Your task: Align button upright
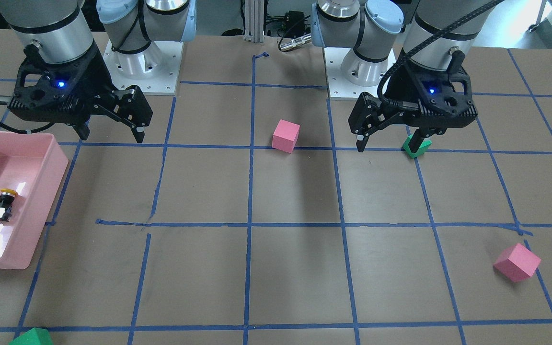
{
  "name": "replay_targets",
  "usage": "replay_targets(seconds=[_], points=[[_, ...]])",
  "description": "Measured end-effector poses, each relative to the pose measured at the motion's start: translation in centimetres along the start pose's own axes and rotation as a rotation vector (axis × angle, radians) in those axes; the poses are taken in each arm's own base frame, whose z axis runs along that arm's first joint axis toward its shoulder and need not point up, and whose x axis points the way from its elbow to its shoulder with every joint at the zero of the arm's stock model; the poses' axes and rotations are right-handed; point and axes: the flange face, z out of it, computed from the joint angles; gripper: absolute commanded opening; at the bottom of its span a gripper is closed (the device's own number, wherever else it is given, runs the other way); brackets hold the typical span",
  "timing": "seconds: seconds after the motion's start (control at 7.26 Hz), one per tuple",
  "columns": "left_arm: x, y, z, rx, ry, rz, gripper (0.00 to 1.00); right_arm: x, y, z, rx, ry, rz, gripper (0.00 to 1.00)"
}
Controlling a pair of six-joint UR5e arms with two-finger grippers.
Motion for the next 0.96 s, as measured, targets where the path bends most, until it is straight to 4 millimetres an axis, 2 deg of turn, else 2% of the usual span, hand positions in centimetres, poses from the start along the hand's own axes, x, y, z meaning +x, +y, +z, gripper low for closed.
replay_targets(seconds=[0.69,0.96], points=[[-0.02,0.03,0.16,-0.004,0.002,0.121,1.00,0.11,-0.26,0.27,0.000,0.007,0.010,1.00],[-0.05,0.08,0.20,-0.002,0.002,0.127,1.00,0.87,-0.64,0.57,-0.003,0.018,0.029,1.00]])
